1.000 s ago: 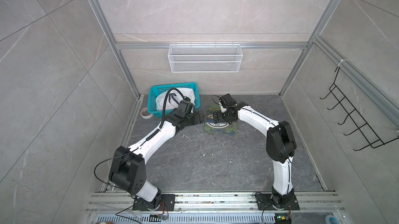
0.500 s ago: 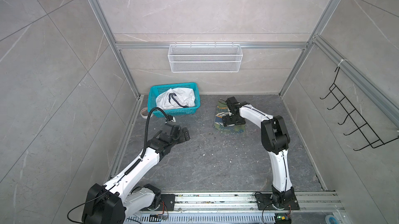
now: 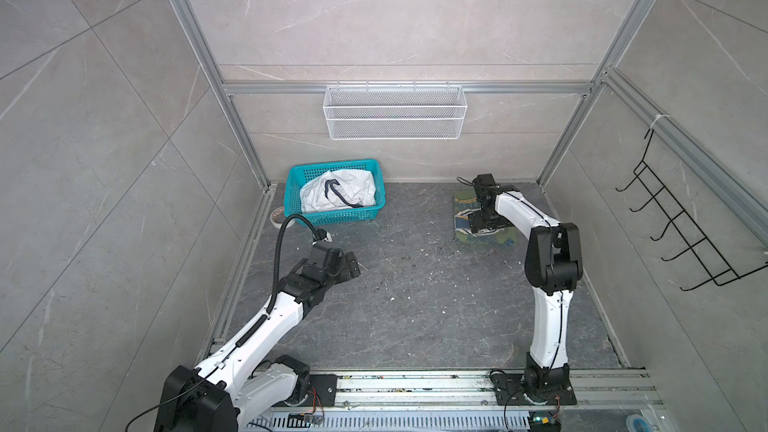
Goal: Fold and stack the tank tops
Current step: 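Push the green bundle farther away with the right gripper while the left withdraws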
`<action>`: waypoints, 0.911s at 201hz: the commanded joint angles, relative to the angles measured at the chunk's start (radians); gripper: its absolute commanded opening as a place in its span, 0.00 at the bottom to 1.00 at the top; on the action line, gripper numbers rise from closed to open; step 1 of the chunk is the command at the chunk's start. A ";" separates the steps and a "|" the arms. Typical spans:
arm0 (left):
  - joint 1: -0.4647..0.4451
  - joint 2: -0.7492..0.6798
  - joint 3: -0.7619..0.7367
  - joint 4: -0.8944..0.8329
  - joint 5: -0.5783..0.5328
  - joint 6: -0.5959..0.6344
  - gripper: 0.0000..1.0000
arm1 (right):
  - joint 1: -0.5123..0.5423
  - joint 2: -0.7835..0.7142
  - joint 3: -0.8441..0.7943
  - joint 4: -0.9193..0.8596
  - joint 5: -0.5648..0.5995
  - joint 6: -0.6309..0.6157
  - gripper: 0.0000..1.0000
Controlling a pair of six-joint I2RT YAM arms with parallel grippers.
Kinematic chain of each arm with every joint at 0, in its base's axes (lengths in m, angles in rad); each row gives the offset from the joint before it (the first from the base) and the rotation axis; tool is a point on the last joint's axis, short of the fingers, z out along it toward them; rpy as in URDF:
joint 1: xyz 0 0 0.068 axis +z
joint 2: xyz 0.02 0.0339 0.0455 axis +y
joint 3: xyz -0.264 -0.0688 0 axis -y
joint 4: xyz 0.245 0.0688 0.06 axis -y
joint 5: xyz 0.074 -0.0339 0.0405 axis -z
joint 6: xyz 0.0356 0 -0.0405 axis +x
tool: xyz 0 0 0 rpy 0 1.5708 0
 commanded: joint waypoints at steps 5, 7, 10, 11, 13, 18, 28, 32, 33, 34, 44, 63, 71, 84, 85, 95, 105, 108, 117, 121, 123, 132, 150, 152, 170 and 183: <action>0.006 -0.041 -0.004 -0.016 -0.032 0.011 0.94 | 0.053 -0.134 -0.064 0.033 -0.077 0.016 1.00; 0.007 -0.042 -0.004 -0.016 -0.034 0.012 0.94 | 0.057 -0.135 -0.067 0.037 -0.083 0.016 1.00; 0.008 -0.043 -0.005 -0.018 -0.035 0.012 0.94 | 0.063 -0.135 -0.069 0.044 -0.090 0.018 0.99; 0.007 -0.044 -0.005 -0.018 -0.036 0.013 0.94 | 0.063 -0.135 -0.069 0.045 -0.090 0.018 0.99; 0.007 -0.044 -0.005 -0.019 -0.036 0.013 0.94 | 0.067 -0.133 -0.069 0.047 -0.094 0.019 1.00; 0.007 -0.045 -0.005 -0.021 -0.036 0.012 0.94 | 0.075 -0.123 -0.062 0.049 -0.100 0.022 0.99; 0.007 -0.044 -0.006 -0.022 -0.036 0.010 0.94 | 0.084 -0.093 -0.037 0.042 -0.108 0.029 1.00; 0.007 -0.045 -0.006 -0.022 -0.035 0.008 0.94 | 0.089 -0.077 -0.024 0.035 -0.112 0.034 0.99; 0.007 -0.046 -0.006 -0.022 -0.035 0.009 0.94 | 0.089 -0.073 -0.020 0.033 -0.113 0.034 0.99; 0.006 -0.046 -0.007 -0.021 -0.034 0.009 0.94 | 0.090 -0.069 -0.016 0.030 -0.114 0.035 0.99; 0.007 -0.050 -0.010 -0.019 -0.030 0.004 0.94 | 0.092 -0.029 0.013 0.019 -0.119 0.043 0.99; 0.008 -0.054 -0.021 -0.013 -0.025 0.000 0.94 | 0.097 0.039 0.061 0.010 -0.143 0.049 0.99; 0.007 -0.053 -0.022 -0.013 -0.025 0.000 0.94 | 0.097 0.068 0.084 0.004 -0.152 0.050 0.99; 0.008 -0.051 -0.023 -0.016 -0.026 0.000 0.94 | 0.098 0.116 0.129 -0.010 -0.156 0.053 1.00; 0.007 -0.051 -0.022 -0.016 -0.025 0.001 0.94 | 0.097 0.120 0.132 -0.012 -0.156 0.053 1.00; 0.007 -0.048 -0.023 -0.016 -0.027 0.003 0.94 | 0.093 0.166 0.180 -0.040 -0.140 0.058 0.99; 0.008 -0.049 -0.023 -0.018 -0.026 0.004 0.94 | 0.089 0.210 0.233 -0.073 -0.123 0.066 0.99; 0.008 -0.049 -0.023 -0.018 -0.027 0.004 0.94 | 0.086 0.221 0.246 -0.079 -0.122 0.069 0.99; 0.008 -0.049 -0.023 -0.022 -0.030 0.006 0.94 | 0.074 0.253 0.280 -0.102 -0.120 0.075 0.99; 0.007 -0.049 -0.023 -0.023 -0.031 0.007 0.94 | 0.067 0.265 0.295 -0.111 -0.121 0.076 0.99; 0.007 -0.050 -0.023 -0.025 -0.031 0.009 0.94 | 0.064 0.272 0.303 -0.117 -0.122 0.076 0.99; 0.007 -0.050 -0.023 -0.033 -0.035 0.010 0.94 | 0.053 0.301 0.336 -0.142 -0.110 0.072 0.99; 0.008 -0.060 -0.027 -0.045 -0.044 0.012 0.94 | 0.024 0.343 0.389 -0.190 -0.087 0.073 0.99; 0.007 -0.062 -0.028 -0.045 -0.045 0.013 0.94 | 0.021 0.346 0.391 -0.194 -0.087 0.074 0.99; 0.007 -0.073 -0.041 -0.047 -0.049 0.012 0.94 | -0.015 0.354 0.399 -0.202 -0.087 0.078 1.00; 0.008 -0.073 -0.043 -0.049 -0.049 0.014 0.94 | -0.035 0.354 0.402 -0.206 -0.093 0.076 0.99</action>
